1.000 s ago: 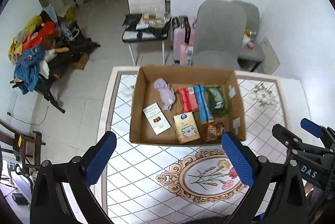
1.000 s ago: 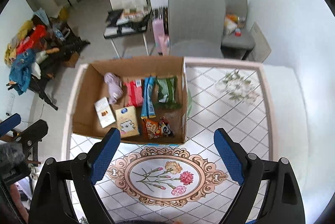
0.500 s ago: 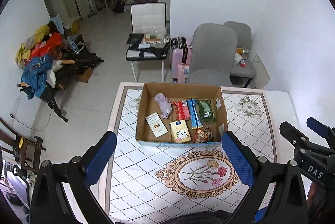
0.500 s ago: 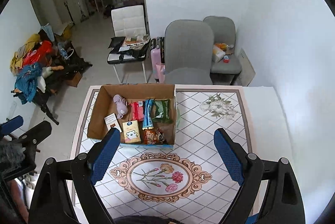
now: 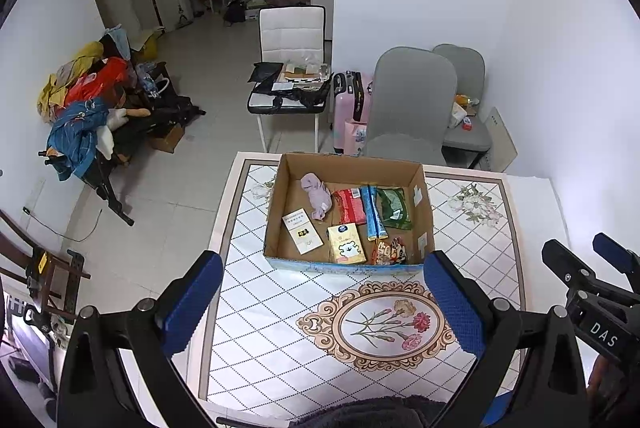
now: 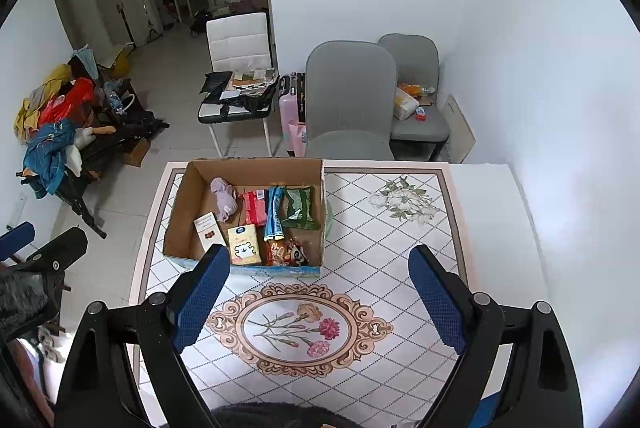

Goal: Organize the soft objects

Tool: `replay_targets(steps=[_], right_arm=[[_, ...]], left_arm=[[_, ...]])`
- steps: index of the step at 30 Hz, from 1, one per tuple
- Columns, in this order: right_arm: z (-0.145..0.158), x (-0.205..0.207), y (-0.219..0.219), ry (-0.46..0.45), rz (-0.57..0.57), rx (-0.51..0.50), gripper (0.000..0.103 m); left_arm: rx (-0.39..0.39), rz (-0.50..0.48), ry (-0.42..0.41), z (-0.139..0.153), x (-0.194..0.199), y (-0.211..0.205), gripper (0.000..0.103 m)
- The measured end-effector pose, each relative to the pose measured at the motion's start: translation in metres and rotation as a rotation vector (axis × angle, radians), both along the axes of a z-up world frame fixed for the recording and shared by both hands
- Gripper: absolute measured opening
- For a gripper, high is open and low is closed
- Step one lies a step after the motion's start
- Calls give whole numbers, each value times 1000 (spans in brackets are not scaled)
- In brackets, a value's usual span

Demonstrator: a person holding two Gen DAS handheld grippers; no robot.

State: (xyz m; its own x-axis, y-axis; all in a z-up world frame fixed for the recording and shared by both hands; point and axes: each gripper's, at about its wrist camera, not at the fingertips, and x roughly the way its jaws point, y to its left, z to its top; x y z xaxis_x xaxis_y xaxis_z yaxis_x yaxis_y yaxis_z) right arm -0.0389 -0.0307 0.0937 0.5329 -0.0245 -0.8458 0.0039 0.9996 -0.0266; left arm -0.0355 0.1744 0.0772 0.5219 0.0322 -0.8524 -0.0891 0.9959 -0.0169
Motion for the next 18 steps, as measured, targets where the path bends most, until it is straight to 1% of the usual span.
replay_targets(steps=[7, 18], right_arm=[[-2, -1, -2, 1, -3, -18, 93], [-1, -2, -2, 2, 1, -18, 93]], left_arm=[[7, -16, 22, -6, -2, -10, 103], [4, -17, 24, -4, -2, -11, 103]])
